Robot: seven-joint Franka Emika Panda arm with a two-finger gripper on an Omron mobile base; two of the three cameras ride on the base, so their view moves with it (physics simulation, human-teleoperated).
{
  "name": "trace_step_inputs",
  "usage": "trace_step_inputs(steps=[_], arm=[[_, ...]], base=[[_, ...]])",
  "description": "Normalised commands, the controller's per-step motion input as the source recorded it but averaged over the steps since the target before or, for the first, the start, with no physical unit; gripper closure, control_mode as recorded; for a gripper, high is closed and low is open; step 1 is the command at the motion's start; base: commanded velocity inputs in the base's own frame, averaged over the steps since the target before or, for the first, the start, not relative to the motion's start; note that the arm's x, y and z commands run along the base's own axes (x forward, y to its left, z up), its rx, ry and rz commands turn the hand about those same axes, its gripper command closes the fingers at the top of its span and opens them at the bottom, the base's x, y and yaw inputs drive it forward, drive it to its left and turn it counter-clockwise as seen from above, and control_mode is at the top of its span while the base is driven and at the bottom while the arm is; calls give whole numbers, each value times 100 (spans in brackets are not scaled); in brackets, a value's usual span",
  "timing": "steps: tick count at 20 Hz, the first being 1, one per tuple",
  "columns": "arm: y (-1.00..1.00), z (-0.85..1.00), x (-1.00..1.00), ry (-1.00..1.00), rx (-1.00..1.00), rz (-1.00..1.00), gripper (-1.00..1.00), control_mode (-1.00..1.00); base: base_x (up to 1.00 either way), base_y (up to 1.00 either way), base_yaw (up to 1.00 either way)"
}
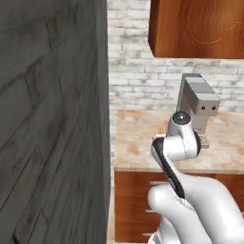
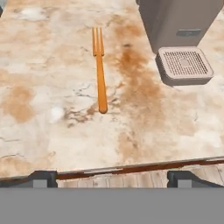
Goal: Take the fork and place it on the left side of the plate. Then take the spoon and place it on the right side of the plate. Make sure they're directly next to the plate.
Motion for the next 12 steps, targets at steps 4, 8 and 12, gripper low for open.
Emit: trace_step_inputs(steps=[4, 8, 12], arm=[[-26, -17, 90, 3, 8, 0, -100, -100], [-18, -15, 88, 9, 6, 0, -100, -100], [-4, -24, 84, 15, 1, 0, -100, -100]], base=[[0, 0, 0], [0, 0, 0], [0, 0, 0]])
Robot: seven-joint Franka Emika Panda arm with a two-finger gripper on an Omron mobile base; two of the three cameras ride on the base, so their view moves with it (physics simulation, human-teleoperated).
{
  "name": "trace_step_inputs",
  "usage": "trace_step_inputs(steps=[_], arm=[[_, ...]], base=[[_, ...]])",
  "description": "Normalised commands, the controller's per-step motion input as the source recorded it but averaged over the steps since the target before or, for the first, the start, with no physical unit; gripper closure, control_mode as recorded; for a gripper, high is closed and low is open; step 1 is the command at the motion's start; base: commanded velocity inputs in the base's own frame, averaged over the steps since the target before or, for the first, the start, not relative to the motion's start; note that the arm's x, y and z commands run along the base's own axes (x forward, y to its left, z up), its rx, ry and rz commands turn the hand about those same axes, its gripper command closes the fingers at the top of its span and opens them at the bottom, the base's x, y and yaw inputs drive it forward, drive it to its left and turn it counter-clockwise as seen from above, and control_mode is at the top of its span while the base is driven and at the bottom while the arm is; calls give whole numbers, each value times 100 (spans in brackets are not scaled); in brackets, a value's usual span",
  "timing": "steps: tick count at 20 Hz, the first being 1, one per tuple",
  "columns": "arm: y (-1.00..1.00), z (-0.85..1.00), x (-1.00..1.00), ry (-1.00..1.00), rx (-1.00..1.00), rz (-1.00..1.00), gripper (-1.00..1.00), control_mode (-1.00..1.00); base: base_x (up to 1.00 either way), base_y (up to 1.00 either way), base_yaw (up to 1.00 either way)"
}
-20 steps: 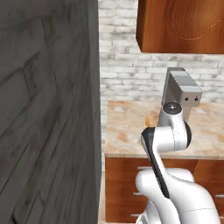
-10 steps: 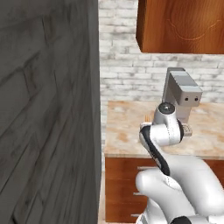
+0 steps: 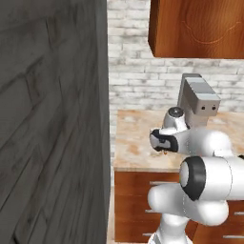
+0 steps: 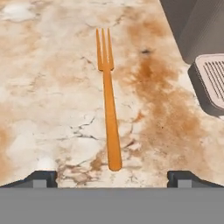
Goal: Take the fork and place it on the left side of the plate. Then take the spoon and place it on the right side of the plate. Make sure they're directly next to the plate.
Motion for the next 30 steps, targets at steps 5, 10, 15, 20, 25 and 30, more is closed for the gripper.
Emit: trace_step_inputs(steps=[5, 10, 15, 20, 25, 30], arm=[[-3, -47, 69, 18, 0, 0, -100, -100], [-24, -45, 64, 8, 1, 0, -100, -100], [-21, -38, 60, 0, 1, 0, -100, -100], [-3, -62, 34, 0, 0, 0, -100, -100], [-1, -58, 29, 0, 0, 0, 100, -100], [-16, -45, 5, 0, 5, 0, 100, -100]], base=[[0, 0, 0], [0, 0, 0], [0, 0, 0], [0, 0, 0], [0, 0, 0], [0, 0, 0]])
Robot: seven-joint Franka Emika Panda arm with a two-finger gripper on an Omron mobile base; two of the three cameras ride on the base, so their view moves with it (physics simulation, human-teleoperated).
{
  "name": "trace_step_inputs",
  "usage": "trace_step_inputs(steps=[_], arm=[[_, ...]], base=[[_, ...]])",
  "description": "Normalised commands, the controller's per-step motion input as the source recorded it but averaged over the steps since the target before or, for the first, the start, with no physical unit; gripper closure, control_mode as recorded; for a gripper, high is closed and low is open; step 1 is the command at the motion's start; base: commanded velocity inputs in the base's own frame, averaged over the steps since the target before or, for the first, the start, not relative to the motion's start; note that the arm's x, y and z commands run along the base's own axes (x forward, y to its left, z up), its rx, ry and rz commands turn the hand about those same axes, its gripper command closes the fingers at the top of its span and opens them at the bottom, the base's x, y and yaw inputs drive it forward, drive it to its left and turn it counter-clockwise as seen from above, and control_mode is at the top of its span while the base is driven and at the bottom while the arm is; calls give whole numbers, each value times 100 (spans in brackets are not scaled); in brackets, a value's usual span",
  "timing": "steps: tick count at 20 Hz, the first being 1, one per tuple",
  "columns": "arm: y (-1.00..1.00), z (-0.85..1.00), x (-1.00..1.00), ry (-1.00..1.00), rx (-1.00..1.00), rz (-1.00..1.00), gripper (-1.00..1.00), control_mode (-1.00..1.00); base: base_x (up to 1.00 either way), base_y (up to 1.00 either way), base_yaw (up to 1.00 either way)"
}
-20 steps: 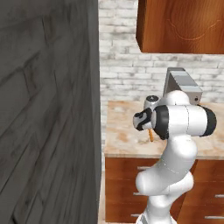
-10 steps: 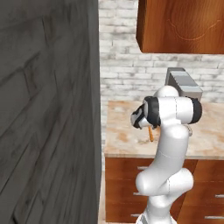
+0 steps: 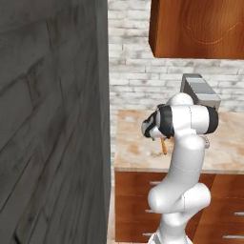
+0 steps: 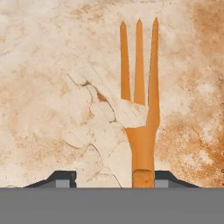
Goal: Take the fork and place it on the left side of the plate. Then take the spoon and place it on the right side of the plate. Make sure they're directly next to the plate.
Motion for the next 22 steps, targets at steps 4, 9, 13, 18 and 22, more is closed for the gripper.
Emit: trace_step_inputs(steps=[4, 9, 13, 18, 22], arm=[[-35, -20, -5, -3, 18, 0, 100, -100], [-9, 14, -25, -10, 21, 0, 100, -100], [-2, 72, -41, -8, 17, 0, 100, -100], [-8, 100, -92, -13, 11, 0, 100, -100], [-6, 100, -100, -13, 2, 0, 100, -100]], base=[[0, 0, 0], [0, 0, 0], [0, 0, 0], [0, 0, 0], [0, 0, 0]])
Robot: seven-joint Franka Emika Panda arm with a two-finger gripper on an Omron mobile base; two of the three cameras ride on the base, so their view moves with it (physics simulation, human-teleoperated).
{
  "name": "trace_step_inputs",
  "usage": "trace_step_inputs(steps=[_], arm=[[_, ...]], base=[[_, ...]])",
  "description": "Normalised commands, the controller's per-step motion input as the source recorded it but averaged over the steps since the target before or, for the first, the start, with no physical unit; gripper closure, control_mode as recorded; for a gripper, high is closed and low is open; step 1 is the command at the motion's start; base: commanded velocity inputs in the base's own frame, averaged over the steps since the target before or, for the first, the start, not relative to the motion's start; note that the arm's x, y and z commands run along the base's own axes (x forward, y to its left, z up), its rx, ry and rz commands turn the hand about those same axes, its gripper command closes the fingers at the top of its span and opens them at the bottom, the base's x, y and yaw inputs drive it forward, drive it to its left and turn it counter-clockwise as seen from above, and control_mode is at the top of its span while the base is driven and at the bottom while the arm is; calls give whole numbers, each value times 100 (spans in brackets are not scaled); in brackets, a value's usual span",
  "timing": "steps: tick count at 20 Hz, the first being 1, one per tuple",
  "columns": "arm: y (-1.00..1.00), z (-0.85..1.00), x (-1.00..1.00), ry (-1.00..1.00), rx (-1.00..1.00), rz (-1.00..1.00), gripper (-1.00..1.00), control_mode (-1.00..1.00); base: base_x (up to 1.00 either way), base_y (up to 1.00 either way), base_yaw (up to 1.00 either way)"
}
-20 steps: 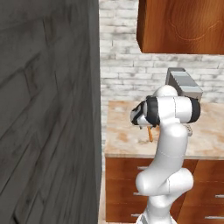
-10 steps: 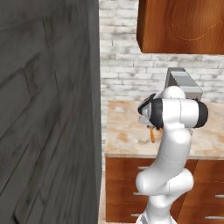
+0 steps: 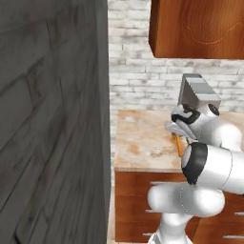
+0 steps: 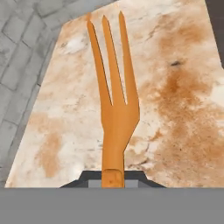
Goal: Take the fork and place it on the left side of the plate. Then take the spoon and place it on the right side of the plate. Make sure they're directly next to the plate.
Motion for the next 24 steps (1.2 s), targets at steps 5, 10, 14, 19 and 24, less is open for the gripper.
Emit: trace_step_inputs(steps=[5, 10, 14, 19, 24], arm=[[0, 100, -79, -7, 0, 0, 100, -100], [0, 100, -74, -1, 0, 0, 100, -100], [-17, 100, -48, 2, 0, -2, 100, -100], [-20, 100, -31, 0, 0, -3, 100, -100], [-2, 20, -6, 0, 0, -2, 100, 100]], base=[[0, 0, 0], [0, 0, 0], [0, 0, 0], [0, 0, 0], [-32, -17, -10]])
